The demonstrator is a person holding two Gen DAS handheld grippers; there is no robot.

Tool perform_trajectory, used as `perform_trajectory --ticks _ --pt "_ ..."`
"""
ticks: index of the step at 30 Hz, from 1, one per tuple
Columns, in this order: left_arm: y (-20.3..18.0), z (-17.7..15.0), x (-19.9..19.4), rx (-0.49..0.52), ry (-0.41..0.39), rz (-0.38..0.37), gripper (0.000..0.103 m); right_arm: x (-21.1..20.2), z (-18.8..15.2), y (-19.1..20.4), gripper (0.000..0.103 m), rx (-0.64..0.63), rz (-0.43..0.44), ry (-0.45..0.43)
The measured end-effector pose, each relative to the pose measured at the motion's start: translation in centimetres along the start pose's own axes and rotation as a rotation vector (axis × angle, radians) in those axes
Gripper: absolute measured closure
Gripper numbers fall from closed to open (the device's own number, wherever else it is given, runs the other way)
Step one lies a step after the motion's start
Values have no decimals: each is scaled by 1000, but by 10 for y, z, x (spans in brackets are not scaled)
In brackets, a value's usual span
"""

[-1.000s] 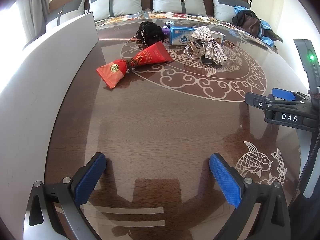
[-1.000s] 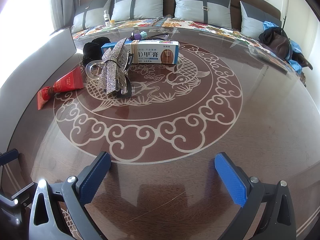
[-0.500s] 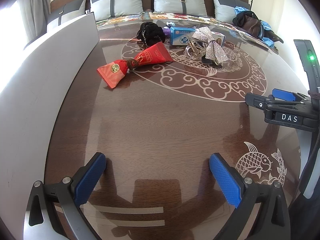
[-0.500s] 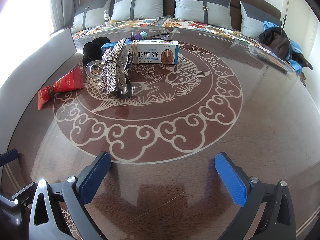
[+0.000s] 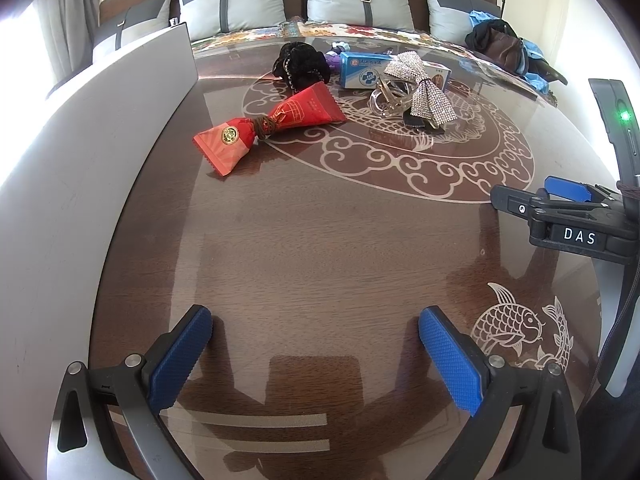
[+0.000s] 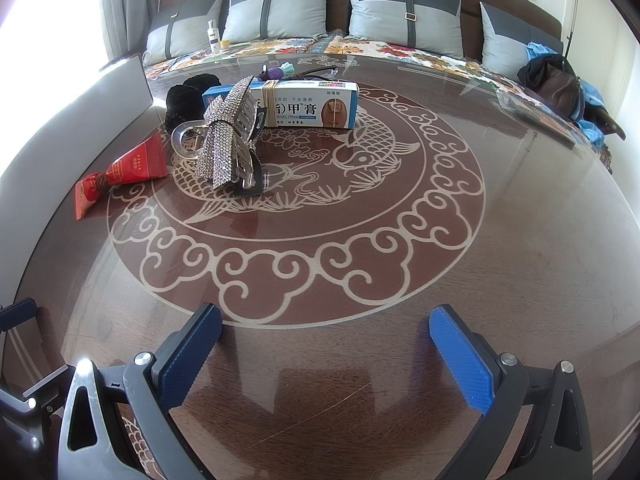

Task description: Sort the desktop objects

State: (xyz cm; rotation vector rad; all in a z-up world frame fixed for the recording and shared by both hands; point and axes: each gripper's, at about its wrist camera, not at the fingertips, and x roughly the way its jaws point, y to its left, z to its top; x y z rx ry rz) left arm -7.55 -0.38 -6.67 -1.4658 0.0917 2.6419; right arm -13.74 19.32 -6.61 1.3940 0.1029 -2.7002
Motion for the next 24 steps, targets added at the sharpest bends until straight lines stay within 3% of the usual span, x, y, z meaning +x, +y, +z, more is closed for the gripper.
perform_trajectory --ticks 24 --pt "0 -2 -1 -1 -11 2 0 0 0 0 0 0 0 0"
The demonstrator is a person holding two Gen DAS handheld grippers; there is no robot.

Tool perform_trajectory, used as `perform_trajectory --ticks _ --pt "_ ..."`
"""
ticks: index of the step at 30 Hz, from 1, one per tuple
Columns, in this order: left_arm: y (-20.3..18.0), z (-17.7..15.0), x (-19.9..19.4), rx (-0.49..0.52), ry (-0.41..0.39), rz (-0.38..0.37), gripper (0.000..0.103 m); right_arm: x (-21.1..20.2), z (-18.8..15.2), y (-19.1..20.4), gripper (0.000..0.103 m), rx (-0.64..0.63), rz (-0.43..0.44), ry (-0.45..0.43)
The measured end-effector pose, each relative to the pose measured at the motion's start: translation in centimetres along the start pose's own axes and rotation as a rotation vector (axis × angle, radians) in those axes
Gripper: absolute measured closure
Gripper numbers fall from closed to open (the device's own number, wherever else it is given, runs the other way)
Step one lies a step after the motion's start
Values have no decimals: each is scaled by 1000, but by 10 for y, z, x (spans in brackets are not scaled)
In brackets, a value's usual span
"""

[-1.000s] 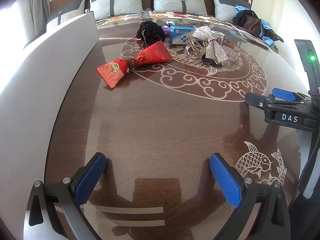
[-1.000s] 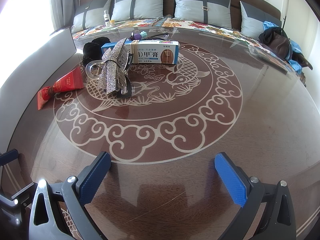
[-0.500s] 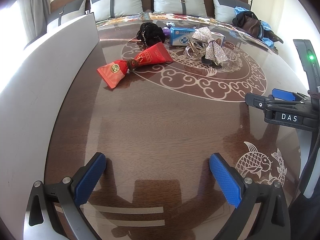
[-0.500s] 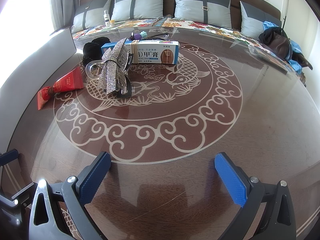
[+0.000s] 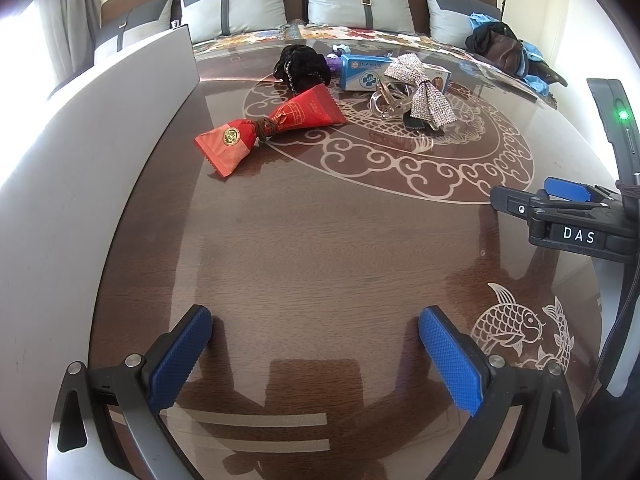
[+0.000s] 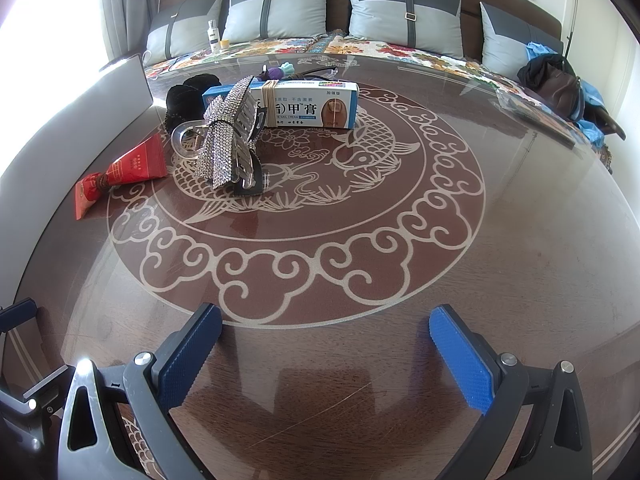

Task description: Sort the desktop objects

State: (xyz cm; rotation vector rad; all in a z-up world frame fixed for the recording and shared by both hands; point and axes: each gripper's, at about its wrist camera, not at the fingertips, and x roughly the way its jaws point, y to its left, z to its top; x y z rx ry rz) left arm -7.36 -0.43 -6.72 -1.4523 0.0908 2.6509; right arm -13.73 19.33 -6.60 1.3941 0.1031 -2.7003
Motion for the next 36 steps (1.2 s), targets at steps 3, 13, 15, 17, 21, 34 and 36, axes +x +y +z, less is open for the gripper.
perform_trajectory --ticks 3,13,15,17,21,34,36 --pt "0 0 0 0 -3 0 0 0 0 0 0 0 0 0" --pt "19 33 -15 3 -43 -39 13 0 0 0 0 0 0 0" --pt "29 60 -17 24 -55 -37 12 0 0 0 0 0 0 0" --pt "36 88 -5 68 -4 -45 11 0 0 0 0 0 0 0" --pt "40 124 30 129 42 -58 11 0 0 0 0 0 0 0" --pt "27 126 67 177 44 -93 85 4 10 -3 0 -42 33 77" --pt "31 115 61 150 31 -75 85 7 26 -7 2 -19 106 122"
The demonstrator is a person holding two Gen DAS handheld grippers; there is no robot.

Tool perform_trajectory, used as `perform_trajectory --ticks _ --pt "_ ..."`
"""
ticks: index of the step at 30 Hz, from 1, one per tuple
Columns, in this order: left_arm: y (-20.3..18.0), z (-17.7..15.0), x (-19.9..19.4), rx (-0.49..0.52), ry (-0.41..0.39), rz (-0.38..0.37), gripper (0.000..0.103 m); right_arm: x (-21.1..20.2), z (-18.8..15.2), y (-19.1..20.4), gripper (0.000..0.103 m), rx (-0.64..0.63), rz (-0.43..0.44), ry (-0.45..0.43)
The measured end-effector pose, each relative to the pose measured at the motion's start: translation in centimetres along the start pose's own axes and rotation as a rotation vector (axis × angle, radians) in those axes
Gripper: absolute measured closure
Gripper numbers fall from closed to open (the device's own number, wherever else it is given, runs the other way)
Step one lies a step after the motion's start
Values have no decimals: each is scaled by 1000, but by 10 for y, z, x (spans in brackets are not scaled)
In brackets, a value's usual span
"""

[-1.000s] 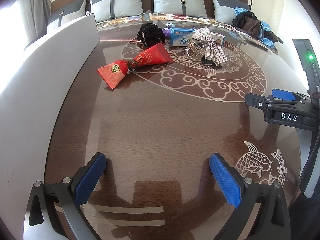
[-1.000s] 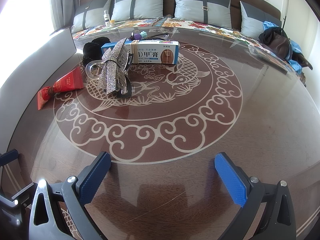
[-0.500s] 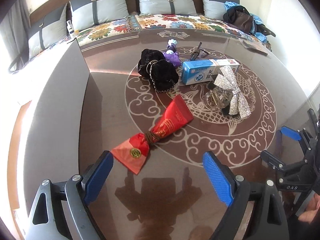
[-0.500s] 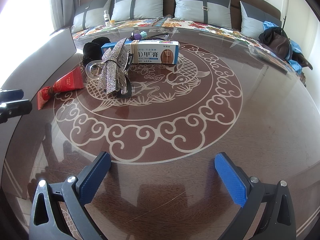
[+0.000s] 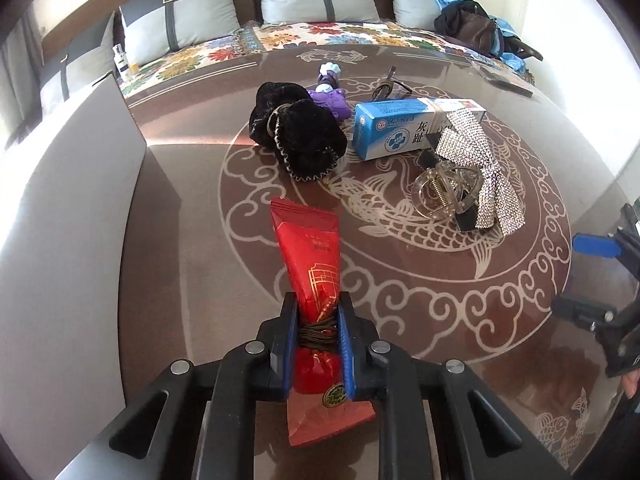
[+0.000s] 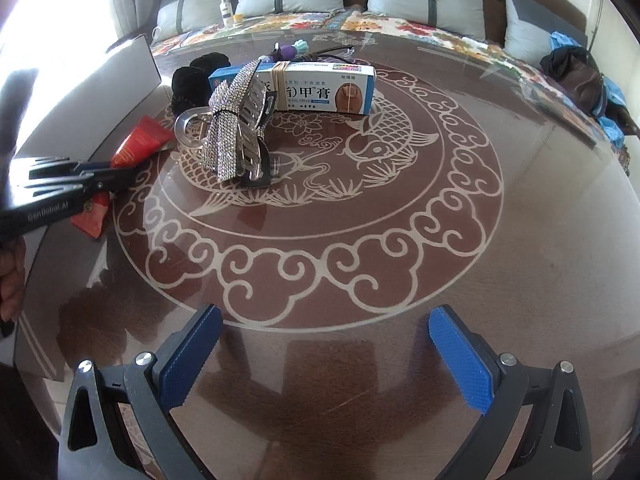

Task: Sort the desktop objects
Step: 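Grasp the red pouch with the left gripper while the right gripper grasps the silver rhinestone bow, then carry the red pouch and silver bow into the white bin with both grippers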

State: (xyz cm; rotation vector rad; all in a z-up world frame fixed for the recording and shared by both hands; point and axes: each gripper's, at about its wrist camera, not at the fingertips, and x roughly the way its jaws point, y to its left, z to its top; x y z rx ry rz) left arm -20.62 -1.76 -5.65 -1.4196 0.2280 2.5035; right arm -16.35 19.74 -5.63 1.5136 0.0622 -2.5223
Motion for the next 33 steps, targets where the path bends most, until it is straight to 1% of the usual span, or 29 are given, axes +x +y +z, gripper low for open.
perform_trajectory --ticks 1,2,4,6,8,9,10,11,12,13,14,18,20,22,24,26,27,29,33 --pt "2 -5 -3 -23 -4 2 85 -3 11 -2 4 21 55 -9" --pt "4 -10 -6 -47 -8 3 85 -6 23 -1 7 30 80 -19" --pt "6 -20 -13 -95 -16 -3 85 -8 51 9 7 30 113 -28" --pt "7 -29 -18 -126 -24 -9 85 1 80 22 7 39 167 -10" --pt "8 -37 -23 -145 -28 -6 85 17 102 34 7 56 166 19" --pt "10 -40 -26 -159 -29 -12 85 25 109 38 10 61 159 34" --pt "12 -43 -29 -173 -34 -17 85 35 113 45 17 61 148 54" --pt "14 -46 -34 -185 -42 -22 85 42 115 48 39 57 142 77" --pt "16 -48 -39 -196 -54 -30 85 44 115 50 42 47 136 86" --pt "16 -49 -44 -206 -67 -40 85 40 115 52 44 26 106 72" --pt "17 -50 -50 -214 -82 -49 85 32 113 55 48 -5 74 57" --pt "20 -49 -81 -258 -145 -113 85 -9 94 51 49 -50 71 1" --pt "24 -47 -102 -281 -183 -148 85 -28 87 51 49 -62 72 -13" --pt "34 -46 -126 -309 -226 -178 85 -50 85 56 49 -80 75 -31" --pt "53 -48 -151 -343 -263 -189 85 -71 89 71 49 -105 92 -58" --pt "80 -53 -172 -382 -287 -175 85 -90 94 97 49 -127 139 -83" --pt "95 -55 -181 -400 -294 -155 85 -98 97 113 49 -141 170 -95" --pt "129 -64 -195 -422 -299 -79 85 -114 101 156 49 -187 241 -121" --pt "202 -96 -206 -505 -250 55 85 -128 99 255 49 -297 390 -139"
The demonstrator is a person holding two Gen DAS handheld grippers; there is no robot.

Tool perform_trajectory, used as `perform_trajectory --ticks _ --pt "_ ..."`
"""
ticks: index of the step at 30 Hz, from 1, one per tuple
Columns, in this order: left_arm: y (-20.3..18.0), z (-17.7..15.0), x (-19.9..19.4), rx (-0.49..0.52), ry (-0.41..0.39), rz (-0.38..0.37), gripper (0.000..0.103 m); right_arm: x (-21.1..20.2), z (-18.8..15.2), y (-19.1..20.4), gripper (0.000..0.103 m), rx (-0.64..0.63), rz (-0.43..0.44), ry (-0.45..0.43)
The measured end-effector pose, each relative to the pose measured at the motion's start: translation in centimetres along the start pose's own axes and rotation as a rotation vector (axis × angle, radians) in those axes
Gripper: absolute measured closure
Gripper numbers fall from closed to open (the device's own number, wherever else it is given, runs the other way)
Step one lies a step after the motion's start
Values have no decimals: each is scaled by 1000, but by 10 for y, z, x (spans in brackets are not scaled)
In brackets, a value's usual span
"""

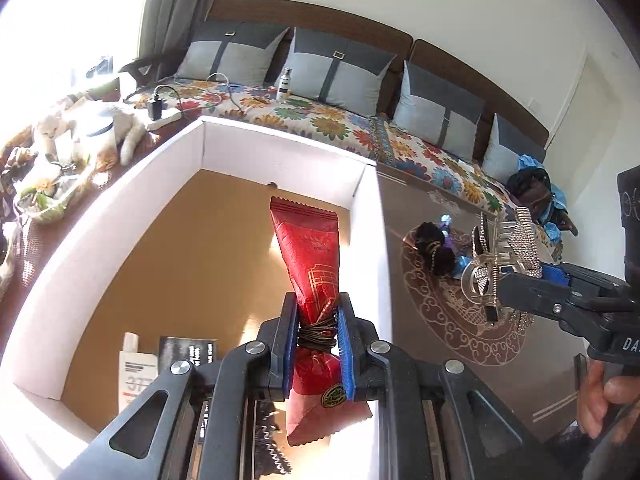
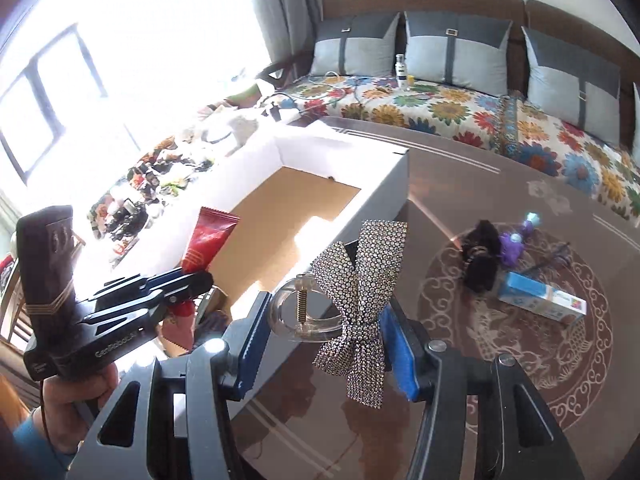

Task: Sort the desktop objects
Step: 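Carry the red pouch and silver bow into the white bin with both grippers, then open both grippers in the bin and bring them back over the table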

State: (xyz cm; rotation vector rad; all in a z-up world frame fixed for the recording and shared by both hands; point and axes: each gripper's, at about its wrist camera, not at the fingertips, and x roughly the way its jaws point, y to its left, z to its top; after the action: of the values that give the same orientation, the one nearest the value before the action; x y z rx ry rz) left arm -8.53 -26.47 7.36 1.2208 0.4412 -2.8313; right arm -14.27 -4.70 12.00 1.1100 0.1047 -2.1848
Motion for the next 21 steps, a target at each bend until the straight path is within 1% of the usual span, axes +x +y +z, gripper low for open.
perform_trajectory --ticks 3,5,8,9,10,11,12,13,14,15,16,17,19,21 --pt "51 -6 4 -38 46 94 85 32 8 63 49 -69 84 15" --pt "77 -14 8 -56 86 139 85 58 8 98 49 -110 113 42" --pt "103 -28 18 -89 164 181 85 101 0 129 48 -139 124 108" --pt "109 -34 19 -99 181 202 82 115 -4 134 48 -139 127 138" --pt "114 -40 20 -107 195 218 76 127 -8 137 47 -133 126 173" --pt "117 -45 19 -112 199 223 71 138 -11 138 42 -125 112 202" --pt "118 -50 17 -115 196 224 54 145 -14 135 36 -117 91 214" --pt "117 -53 14 -113 182 225 44 146 -17 133 34 -109 81 211" --pt "112 -52 11 -97 160 225 43 143 -18 128 31 -93 89 199" --pt "106 -53 9 -81 142 235 37 136 -19 122 26 -79 103 183" --pt "98 -52 6 -72 124 242 34 128 -17 117 24 -73 108 158" --pt "91 -52 3 -65 103 235 34 115 -17 112 20 -73 106 123" --pt "71 -49 -4 -51 68 200 34 85 -14 96 16 -78 99 46" --pt "44 -47 -11 -28 36 159 34 58 -19 77 7 -72 61 -24"
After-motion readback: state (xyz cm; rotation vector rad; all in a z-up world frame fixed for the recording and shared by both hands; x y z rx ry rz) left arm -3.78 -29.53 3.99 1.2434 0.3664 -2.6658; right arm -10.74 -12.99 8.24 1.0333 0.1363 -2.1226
